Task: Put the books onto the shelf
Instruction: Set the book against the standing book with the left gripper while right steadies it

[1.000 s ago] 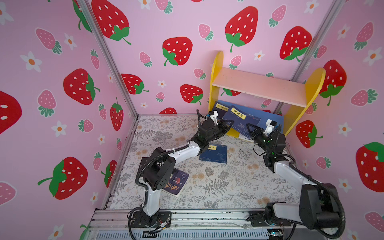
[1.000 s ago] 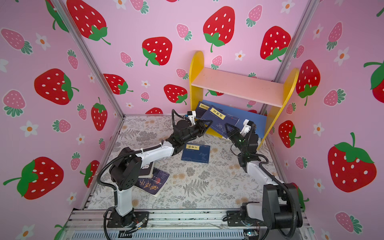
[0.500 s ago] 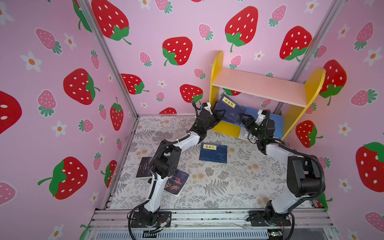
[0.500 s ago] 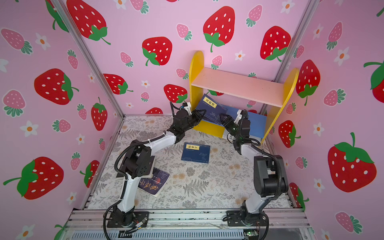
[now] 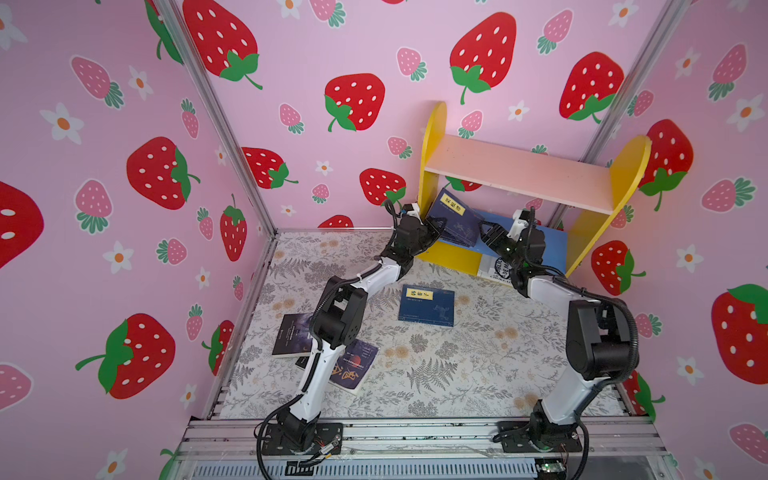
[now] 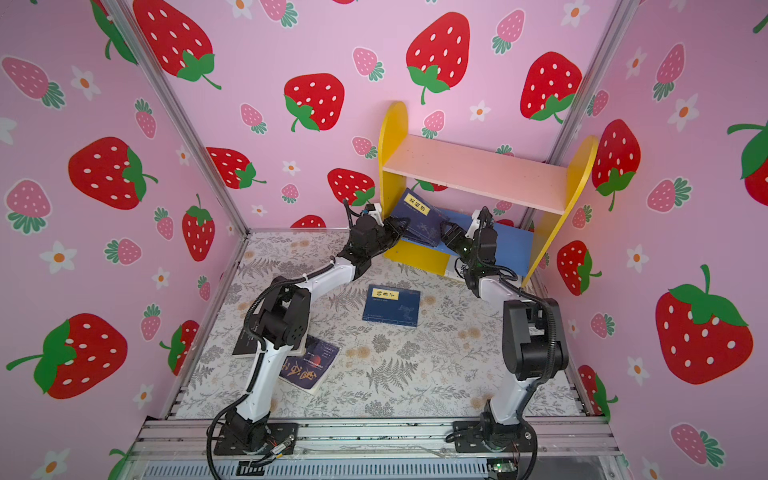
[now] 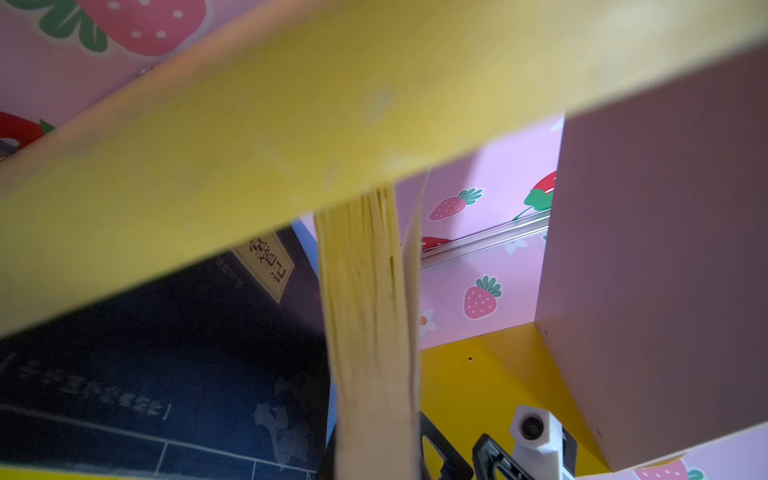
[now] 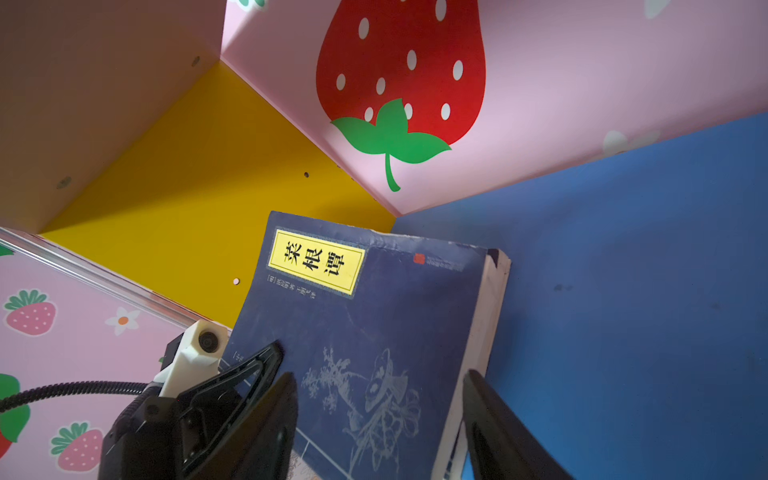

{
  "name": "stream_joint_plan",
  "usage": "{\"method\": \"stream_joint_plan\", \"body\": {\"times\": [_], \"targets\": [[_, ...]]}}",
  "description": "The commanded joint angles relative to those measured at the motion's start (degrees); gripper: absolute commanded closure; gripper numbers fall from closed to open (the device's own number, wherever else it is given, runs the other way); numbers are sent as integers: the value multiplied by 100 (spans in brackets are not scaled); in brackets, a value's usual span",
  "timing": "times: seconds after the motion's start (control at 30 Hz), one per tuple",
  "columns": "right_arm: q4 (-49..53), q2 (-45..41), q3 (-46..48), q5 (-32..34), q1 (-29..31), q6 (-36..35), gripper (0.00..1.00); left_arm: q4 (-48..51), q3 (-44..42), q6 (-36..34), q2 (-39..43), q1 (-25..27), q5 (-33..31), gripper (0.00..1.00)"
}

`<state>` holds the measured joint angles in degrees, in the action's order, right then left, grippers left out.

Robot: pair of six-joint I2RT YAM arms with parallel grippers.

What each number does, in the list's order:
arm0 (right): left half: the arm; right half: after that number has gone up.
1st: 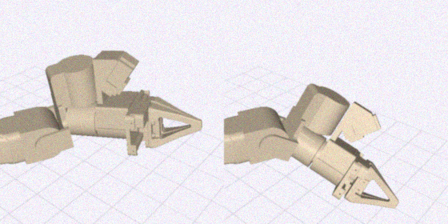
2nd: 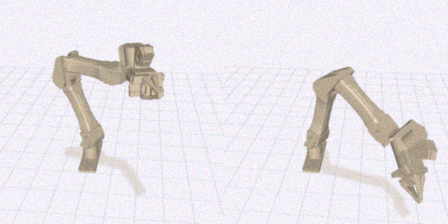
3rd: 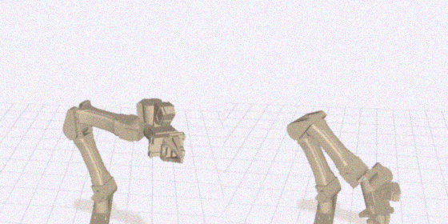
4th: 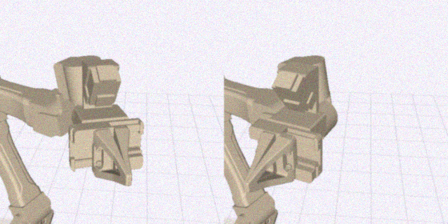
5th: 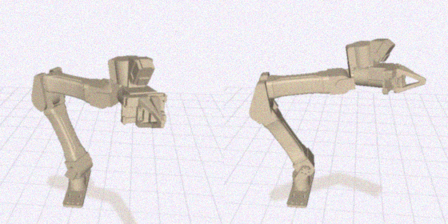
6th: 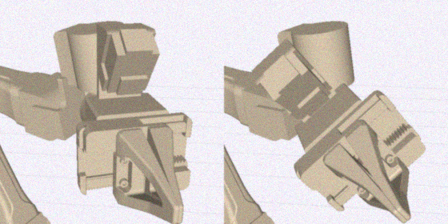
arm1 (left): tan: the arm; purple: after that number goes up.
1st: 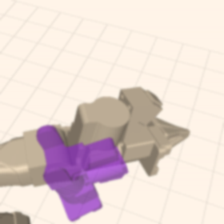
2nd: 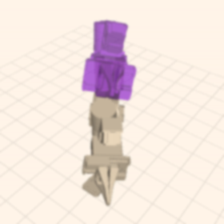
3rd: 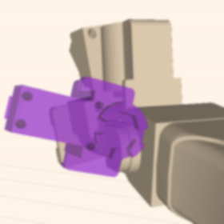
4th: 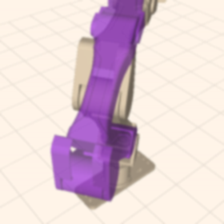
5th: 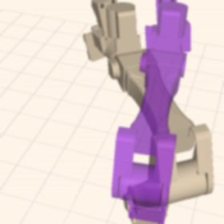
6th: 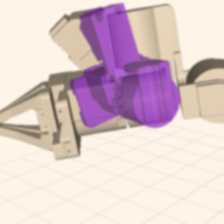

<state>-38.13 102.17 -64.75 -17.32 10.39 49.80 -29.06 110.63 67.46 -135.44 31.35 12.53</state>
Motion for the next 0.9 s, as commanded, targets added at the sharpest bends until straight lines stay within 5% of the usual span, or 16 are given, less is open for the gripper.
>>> {"method": "stream_joint_plan", "body": {"times": [0.0,0.87], "targets": [[51,246,-226,30,36,-258,37,-214,313,-21,-10,2,-100,100],[7,936,-647,141,269,-376,47,-736,262,-31,-387,-103,-429,100]]}}
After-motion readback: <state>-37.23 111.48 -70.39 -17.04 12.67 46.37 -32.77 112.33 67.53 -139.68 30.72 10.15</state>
